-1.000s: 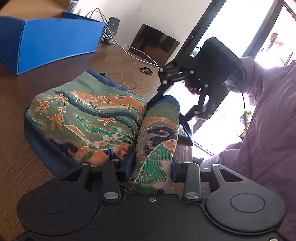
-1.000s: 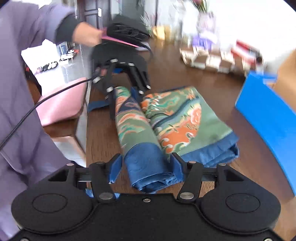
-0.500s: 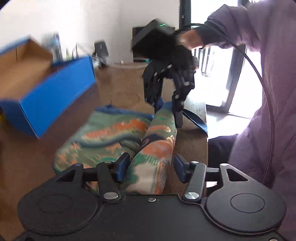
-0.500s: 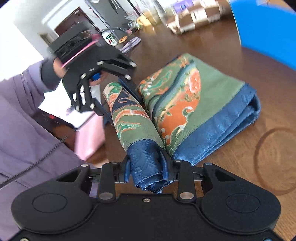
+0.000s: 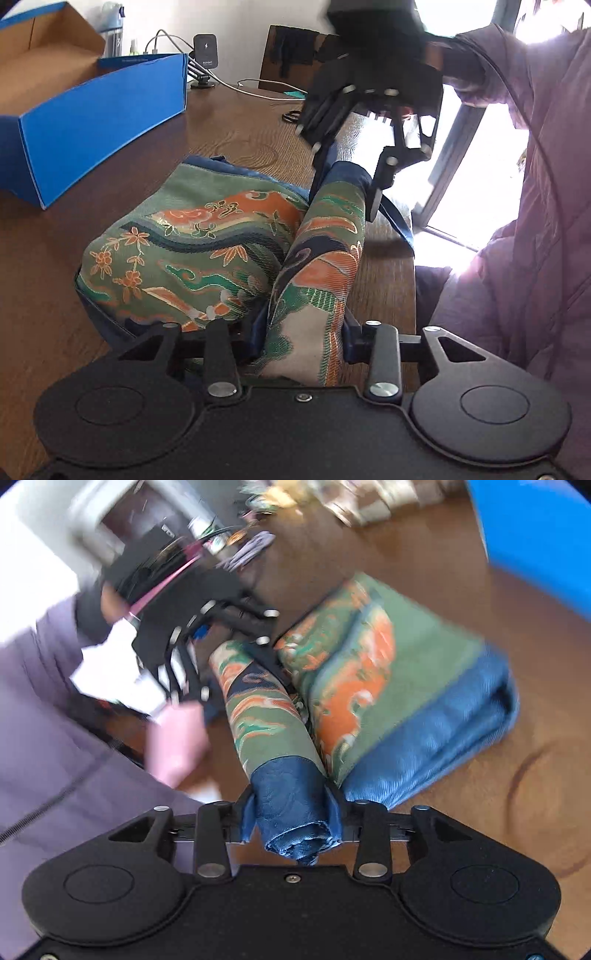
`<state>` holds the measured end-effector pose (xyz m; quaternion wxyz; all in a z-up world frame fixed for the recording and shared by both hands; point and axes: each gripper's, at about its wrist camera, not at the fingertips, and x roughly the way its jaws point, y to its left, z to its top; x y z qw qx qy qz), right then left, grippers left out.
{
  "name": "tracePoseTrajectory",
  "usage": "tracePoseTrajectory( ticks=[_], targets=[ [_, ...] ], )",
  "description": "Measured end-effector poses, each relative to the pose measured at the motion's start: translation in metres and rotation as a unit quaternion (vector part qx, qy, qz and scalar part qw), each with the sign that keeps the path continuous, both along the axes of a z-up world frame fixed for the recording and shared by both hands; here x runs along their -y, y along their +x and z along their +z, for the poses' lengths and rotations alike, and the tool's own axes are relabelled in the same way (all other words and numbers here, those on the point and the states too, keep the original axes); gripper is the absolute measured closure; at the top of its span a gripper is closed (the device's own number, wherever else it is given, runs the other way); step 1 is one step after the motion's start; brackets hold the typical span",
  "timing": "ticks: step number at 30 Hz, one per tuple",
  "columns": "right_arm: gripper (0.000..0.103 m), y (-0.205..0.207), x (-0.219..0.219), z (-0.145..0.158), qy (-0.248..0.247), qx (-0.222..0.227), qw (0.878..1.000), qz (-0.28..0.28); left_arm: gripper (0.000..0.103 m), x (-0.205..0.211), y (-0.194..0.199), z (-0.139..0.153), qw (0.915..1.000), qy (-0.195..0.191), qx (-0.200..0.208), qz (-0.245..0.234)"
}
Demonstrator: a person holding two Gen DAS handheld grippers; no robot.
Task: Fold shopping bag
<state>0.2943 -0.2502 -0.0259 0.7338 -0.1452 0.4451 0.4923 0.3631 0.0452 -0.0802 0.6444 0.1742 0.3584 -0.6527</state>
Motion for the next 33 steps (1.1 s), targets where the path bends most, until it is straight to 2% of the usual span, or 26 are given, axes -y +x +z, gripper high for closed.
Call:
tracePoseTrajectory(
  ticks=[1,2,4,5,6,8,11,12,13,14,15,17,18,19,21,22,23,24,26,28,29,30,32,33],
  targets=[
    [0.059,-0.020,-0.006,0.008,-0.024,0.064,0.998,0.014,0.068,0.000,0.002,0.000,1.0000,-0.001,-0.006,0.000],
    [0.059,-0.031,-0.008,0.011,-0.036,0.095,0.995,0.019,0.068,0.001,0.006,-0.002,0.9998,-0.003,-0.019,0.000],
    [0.060,-0.065,-0.016,0.016,-0.061,0.205,0.976,0.043,0.069,0.002,0.015,-0.004,0.9989,-0.007,-0.047,0.001],
    [0.060,-0.072,-0.019,0.015,-0.069,0.233,0.969,0.050,0.069,0.003,0.018,-0.004,0.9983,-0.010,-0.058,0.002],
    [0.060,-0.088,-0.026,0.010,-0.092,0.290,0.950,0.073,0.069,0.003,0.021,-0.003,0.9976,-0.012,-0.068,0.003],
    [0.058,-0.107,-0.037,-0.003,-0.122,0.361,0.917,0.117,0.069,0.005,0.026,-0.004,0.9965,-0.015,-0.082,0.004],
    [0.056,-0.112,-0.052,-0.013,-0.160,0.384,0.899,0.140,0.069,0.007,0.028,-0.004,0.9963,-0.014,-0.085,0.005],
    [0.058,-0.112,-0.052,-0.011,-0.161,0.382,0.900,0.137,0.067,0.008,0.027,-0.003,0.9966,-0.014,-0.082,0.004],
    [0.059,-0.102,-0.052,-0.010,-0.151,0.351,0.916,0.120,0.066,0.009,0.024,-0.001,0.9976,-0.013,-0.068,0.002],
    [0.060,-0.097,-0.048,-0.007,-0.144,0.331,0.926,0.113,0.064,0.012,0.017,0.002,0.9991,-0.012,-0.041,-0.002],
    [0.061,-0.087,-0.043,-0.002,-0.129,0.294,0.942,0.100,0.062,0.014,0.011,0.005,0.9997,-0.010,-0.023,-0.002],
    [0.062,-0.065,-0.039,0.003,-0.109,0.237,0.962,0.085,0.047,0.021,-0.009,0.009,0.9996,0.001,0.029,0.006],
    [0.062,-0.050,-0.038,0.004,-0.098,0.197,0.972,0.077,0.044,0.025,-0.019,0.011,0.9984,0.007,0.055,0.011],
    [0.062,-0.039,-0.036,0.006,-0.087,0.163,0.980,0.074,0.041,0.029,-0.038,0.017,0.9931,0.018,0.115,0.014],
    [0.062,-0.022,-0.032,0.006,-0.071,0.101,0.990,0.070,0.032,0.030,-0.057,0.026,0.9833,0.011,0.181,0.016],
    [0.062,-0.010,-0.029,0.003,-0.060,0.064,0.994,0.066,0.025,0.027,-0.074,0.032,0.9697,-0.010,0.244,0.012],
    [0.063,-0.004,-0.026,0.003,-0.051,0.043,0.996,0.063,0.018,0.025,-0.091,0.038,0.9508,-0.032,0.308,0.007],
    [0.066,0.009,-0.020,0.003,-0.032,-0.003,0.998,0.054,0.016,0.024,-0.101,0.040,0.9386,-0.037,0.343,0.003],
    [0.069,0.031,-0.010,-0.009,0.005,-0.091,0.995,0.048,0.016,0.027,-0.127,0.034,0.8967,-0.035,0.441,-0.025],
    [0.072,0.052,0.000,-0.020,0.042,-0.179,0.982,0.040,0.016,0.033,-0.143,0.020,0.8571,-0.019,0.511,-0.058],
    [0.072,0.056,0.001,-0.023,0.048,-0.196,0.979,0.042,0.016,0.035,-0.144,0.011,0.8494,-0.006,0.524,-0.065],
    [0.073,0.060,0.004,-0.029,0.057,-0.226,0.971,0.046,0.017,0.035,-0.142,0.004,0.8541,0.004,0.516,-0.068],
    [0.073,0.062,0.006,-0.033,0.064,-0.247,0.966,0.049,0.034,0.036,-0.140,-0.002,0.8580,0.011,0.508,-0.073],
    [0.073,0.064,0.009,-0.037,0.071,-0.263,0.961,0.047,0.037,0.037,-0.141,-0.004,0.8564,0.017,0.511,-0.076]
  ],
)
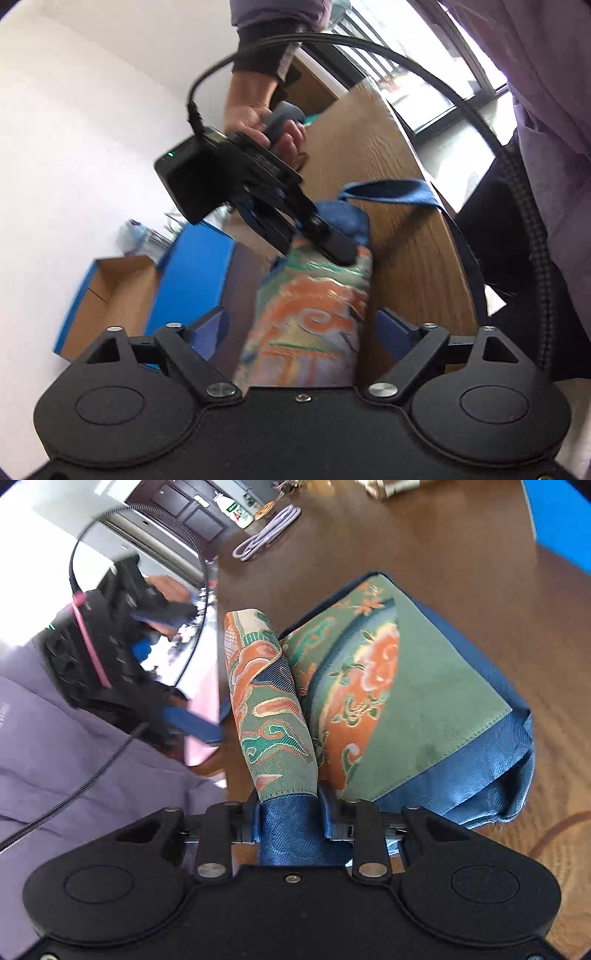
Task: Fold shopping bag
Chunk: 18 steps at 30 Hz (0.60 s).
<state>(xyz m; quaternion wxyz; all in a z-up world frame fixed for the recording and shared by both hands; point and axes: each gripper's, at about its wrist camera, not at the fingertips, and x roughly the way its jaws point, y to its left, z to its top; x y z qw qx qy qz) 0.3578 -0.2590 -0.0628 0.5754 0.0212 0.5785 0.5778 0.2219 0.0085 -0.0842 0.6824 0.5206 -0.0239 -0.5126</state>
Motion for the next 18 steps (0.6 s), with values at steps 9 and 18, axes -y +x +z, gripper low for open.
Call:
tracePoseTrajectory(
  ticks=[9,18],
  targets=[
    [0.079,0.003,0.002,-0.016,0.012,-0.063,0.998,0.002,0.054,0.004,0.016,0.006,0.9964,0.046,-0.067,0.022],
    [0.061,-0.068,-0.002,0.050,-0.077,0.223,0.971,-0.027,0.059,0.000,0.051,0.026,0.9797,0.054,-0.191,0.026]
  ],
)
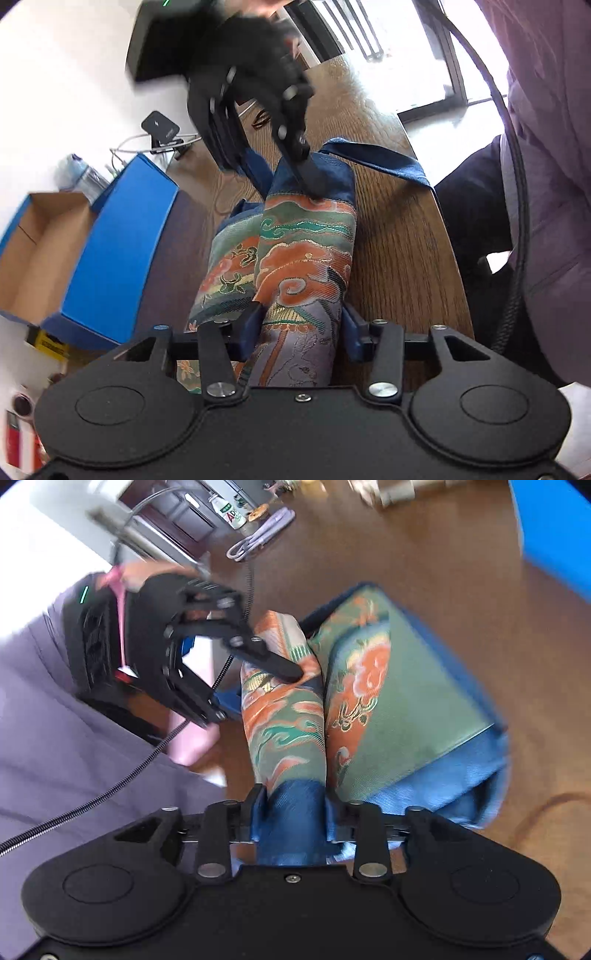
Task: Fold shopping bag
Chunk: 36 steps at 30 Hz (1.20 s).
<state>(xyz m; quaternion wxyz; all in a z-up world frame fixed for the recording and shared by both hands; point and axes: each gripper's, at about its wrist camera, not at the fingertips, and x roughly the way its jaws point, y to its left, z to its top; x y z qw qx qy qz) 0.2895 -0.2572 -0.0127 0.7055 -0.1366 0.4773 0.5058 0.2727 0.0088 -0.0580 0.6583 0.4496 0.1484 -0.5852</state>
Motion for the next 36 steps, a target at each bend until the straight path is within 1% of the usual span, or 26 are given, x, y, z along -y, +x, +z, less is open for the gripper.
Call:
tracePoseTrajectory(
  ticks=[1,2,3,4,6,7,10,12,13,15,16,17,18,19,20,21,23,24,26,27,28,29,31,32,34,36],
  targets=[
    [0.061,-0.023,-0.004,0.011,-0.022,0.075,0.997,-0.002,0.059,0.001,0.010,0.002,0.9995,-0.002,-0.030,0.006],
    [0.060,-0.035,-0.009,0.016,-0.035,0.116,0.993,0.000,0.058,0.002,0.020,0.005,0.9981,-0.004,-0.061,0.013],
    [0.058,-0.053,-0.015,0.019,-0.055,0.178,0.982,0.002,0.058,0.002,0.026,0.006,0.9968,-0.004,-0.078,0.015],
    [0.057,-0.090,-0.029,0.018,-0.083,0.276,0.957,0.017,0.058,0.003,0.032,0.007,0.9954,-0.003,-0.094,0.016],
    [0.057,-0.106,-0.040,0.011,-0.098,0.322,0.941,0.042,0.058,0.004,0.041,0.009,0.9924,-0.003,-0.122,0.018],
    [0.057,-0.122,-0.051,0.001,-0.104,0.346,0.930,0.065,0.058,0.004,0.052,0.012,0.9878,-0.002,-0.154,0.024],
    [0.056,-0.128,-0.069,-0.021,-0.148,0.391,0.904,0.084,0.058,0.002,0.061,0.013,0.9815,0.001,-0.189,0.029],
    [0.053,-0.132,-0.076,-0.028,-0.155,0.401,0.898,0.098,0.058,0.002,0.073,0.015,0.9734,-0.001,-0.226,0.037],
    [0.051,-0.134,-0.081,-0.032,-0.166,0.412,0.890,0.105,0.058,0.002,0.079,0.015,0.9690,-0.003,-0.243,0.041],
    [0.049,-0.139,-0.091,-0.048,-0.202,0.445,0.864,0.125,0.058,-0.001,0.095,0.014,0.9551,-0.011,-0.291,0.052],
    [0.053,-0.141,-0.093,-0.055,-0.211,0.466,0.850,0.129,0.058,-0.001,0.098,0.014,0.9525,-0.012,-0.299,0.053],
    [0.055,-0.141,-0.093,-0.056,-0.212,0.467,0.849,0.128,0.057,-0.001,0.101,0.014,0.9505,-0.014,-0.306,0.054],
    [0.059,-0.135,-0.093,-0.051,-0.208,0.445,0.863,0.119,0.057,-0.001,0.104,0.013,0.9484,-0.015,-0.312,0.054],
    [0.061,-0.126,-0.091,-0.044,-0.197,0.411,0.884,0.107,0.053,0.000,0.101,0.015,0.9524,-0.015,-0.300,0.051],
    [0.062,-0.120,-0.090,-0.039,-0.189,0.390,0.895,0.102,0.048,0.001,0.097,0.018,0.9567,-0.015,-0.287,0.048],
    [0.063,-0.107,-0.086,-0.034,-0.176,0.356,0.913,0.098,0.046,0.002,0.093,0.019,0.9593,-0.014,-0.278,0.047],
    [0.063,-0.091,-0.083,-0.022,-0.159,0.309,0.933,0.095,0.041,0.001,0.079,0.030,0.9672,-0.025,-0.248,0.049],
    [0.063,-0.078,-0.080,-0.017,-0.148,0.273,0.945,0.098,0.040,0.000,0.074,0.033,0.9701,-0.030,-0.236,0.049],
    [0.063,-0.060,-0.074,-0.010,-0.132,0.221,0.961,0.099,0.038,-0.005,0.052,0.040,0.9862,-0.036,-0.157,0.036],
    [0.063,-0.049,-0.072,-0.006,-0.123,0.193,0.968,0.099,0.034,-0.007,0.040,0.043,0.9919,-0.040,-0.117,0.030],
    [0.063,-0.035,-0.068,-0.002,-0.111,0.157,0.976,0.098,0.031,-0.007,0.025,0.041,0.9974,-0.034,-0.062,0.014],
    [0.063,-0.025,-0.064,-0.002,-0.103,0.135,0.980,0.099,0.031,-0.006,0.009,0.036,0.9996,-0.024,-0.009,-0.006],
    [0.063,0.004,-0.054,-0.001,-0.072,0.055,0.991,0.099,0.031,-0.004,-0.006,0.026,0.9988,-0.004,0.040,-0.030],
    [0.063,0.011,-0.052,-0.001,-0.063,0.035,0.992,0.099,0.031,-0.002,-0.012,0.019,0.9974,0.003,0.061,-0.039],
    [0.063,0.031,-0.045,-0.006,-0.029,-0.046,0.993,0.108,0.032,0.003,-0.010,0.009,0.9973,0.013,0.062,-0.037],
    [0.063,0.043,-0.040,-0.012,-0.003,-0.097,0.990,0.104,0.037,0.010,0.003,0.007,0.9994,0.024,0.016,-0.017]
  ],
)
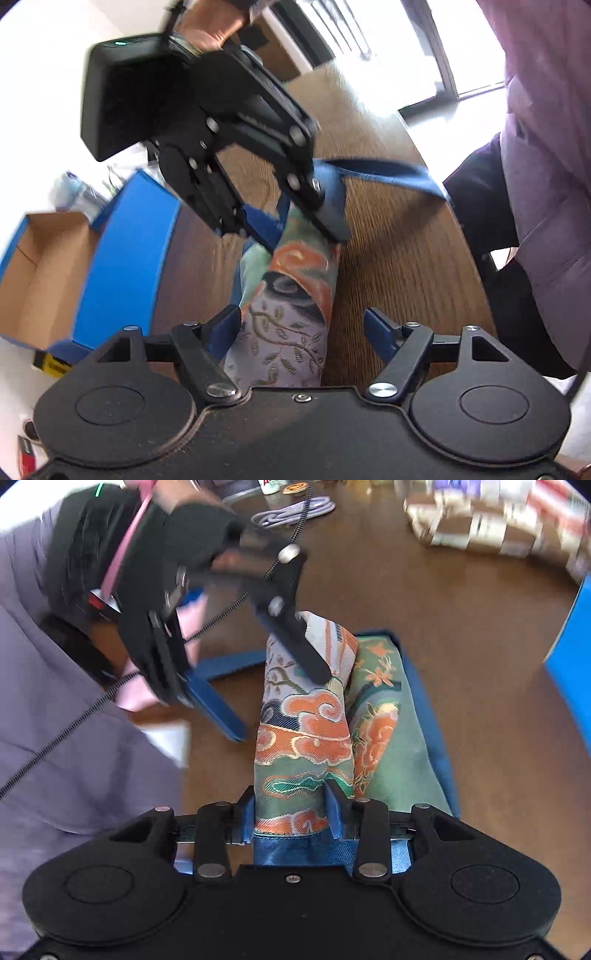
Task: Fold shopping bag
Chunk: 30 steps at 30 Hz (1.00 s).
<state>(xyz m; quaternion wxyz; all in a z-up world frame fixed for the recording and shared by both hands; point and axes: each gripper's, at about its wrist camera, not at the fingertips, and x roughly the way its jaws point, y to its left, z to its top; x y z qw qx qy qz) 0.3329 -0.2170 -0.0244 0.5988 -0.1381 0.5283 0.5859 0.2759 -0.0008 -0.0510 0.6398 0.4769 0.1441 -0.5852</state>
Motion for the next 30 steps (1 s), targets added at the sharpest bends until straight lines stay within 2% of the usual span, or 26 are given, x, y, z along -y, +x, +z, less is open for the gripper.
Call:
tracePoseTrajectory(
  ticks=[1,3,4,5,8,9,11,13,14,15,16,17,18,19,20,21,22,24,25,26,27,28,29,30],
  targets=[
    [0.063,0.009,0.003,-0.004,0.013,-0.035,0.999,-0.007,0.040,0.002,0.007,0.001,0.9997,0.002,-0.024,0.009],
    [0.063,0.020,0.011,-0.012,0.029,-0.071,0.997,-0.026,0.057,0.004,0.029,0.004,0.9958,-0.001,-0.088,0.024],
    [0.062,0.024,0.016,-0.014,0.037,-0.083,0.995,-0.034,0.061,0.003,0.042,0.005,0.9924,-0.003,-0.119,0.032],
    [0.062,0.025,0.018,-0.015,0.042,-0.085,0.995,-0.039,0.062,0.003,0.054,0.005,0.9880,-0.006,-0.149,0.039],
    [0.048,0.021,0.024,-0.013,0.035,-0.059,0.996,-0.062,0.062,0.002,0.069,0.001,0.9790,-0.008,-0.199,0.041],
    [0.044,0.012,0.020,-0.006,0.009,-0.019,0.998,-0.067,0.062,0.002,0.073,0.000,0.9756,-0.009,-0.216,0.042],
    [0.044,-0.010,0.011,0.012,-0.025,0.064,0.996,-0.056,0.062,0.001,0.083,-0.003,0.9678,-0.010,-0.248,0.043],
    [0.043,-0.044,0.000,0.031,-0.054,0.182,0.981,-0.027,0.063,-0.001,0.090,-0.004,0.9617,-0.014,-0.270,0.046],
    [0.043,-0.057,-0.004,0.035,-0.064,0.223,0.973,-0.015,0.063,-0.002,0.096,-0.005,0.9560,-0.017,-0.289,0.049],
    [0.043,-0.084,-0.012,0.039,-0.082,0.305,0.949,0.014,0.063,-0.002,0.097,-0.006,0.9530,-0.019,-0.298,0.050],
    [0.043,-0.104,-0.018,0.037,-0.094,0.364,0.926,0.038,0.063,-0.002,0.102,-0.007,0.9475,-0.021,-0.315,0.052],
    [0.043,-0.115,-0.022,0.032,-0.102,0.396,0.911,0.059,0.063,-0.003,0.109,-0.008,0.9395,-0.025,-0.337,0.054],
    [0.045,-0.125,-0.026,0.026,-0.110,0.427,0.894,0.081,0.063,-0.004,0.112,-0.009,0.9370,-0.027,-0.344,0.055],
    [0.047,-0.124,-0.027,0.019,-0.116,0.430,0.891,0.088,0.063,-0.005,0.115,-0.010,0.9321,-0.032,-0.356,0.057],
    [0.053,-0.121,-0.029,0.016,-0.119,0.419,0.896,0.084,0.063,-0.007,0.116,-0.011,0.9295,-0.036,-0.362,0.059],
    [0.063,-0.105,-0.029,0.012,-0.121,0.369,0.919,0.061,0.063,-0.008,0.115,-0.011,0.9285,-0.039,-0.364,0.062],
    [0.067,-0.092,-0.027,0.012,-0.112,0.336,0.934,0.048,0.062,-0.009,0.114,-0.012,0.9276,-0.041,-0.366,0.065],
    [0.069,-0.060,-0.020,0.013,-0.089,0.253,0.963,0.027,0.060,-0.009,0.108,-0.005,0.9337,-0.045,-0.348,0.069],
    [0.069,-0.041,-0.014,0.013,-0.076,0.209,0.975,0.019,0.059,-0.011,0.102,0.001,0.9420,-0.046,-0.325,0.071],
    [0.069,-0.036,-0.010,0.012,-0.069,0.187,0.980,0.013,0.057,-0.013,0.097,0.007,0.9500,-0.048,-0.300,0.074],
    [0.070,-0.019,-0.003,0.010,-0.054,0.137,0.989,0.007,0.054,-0.016,0.093,0.012,0.9553,-0.053,-0.281,0.076],
    [0.070,-0.003,-0.001,0.007,-0.045,0.095,0.994,0.003,0.047,-0.020,0.083,0.020,0.9660,-0.063,-0.238,0.078],
    [0.070,0.004,-0.002,0.002,-0.041,0.073,0.997,0.001,0.044,-0.023,0.071,0.027,0.9756,-0.072,-0.192,0.077],
    [0.070,0.020,-0.001,-0.003,-0.032,0.030,0.999,0.002,0.044,-0.026,0.054,0.034,0.9859,-0.081,-0.131,0.065]
  ],
)
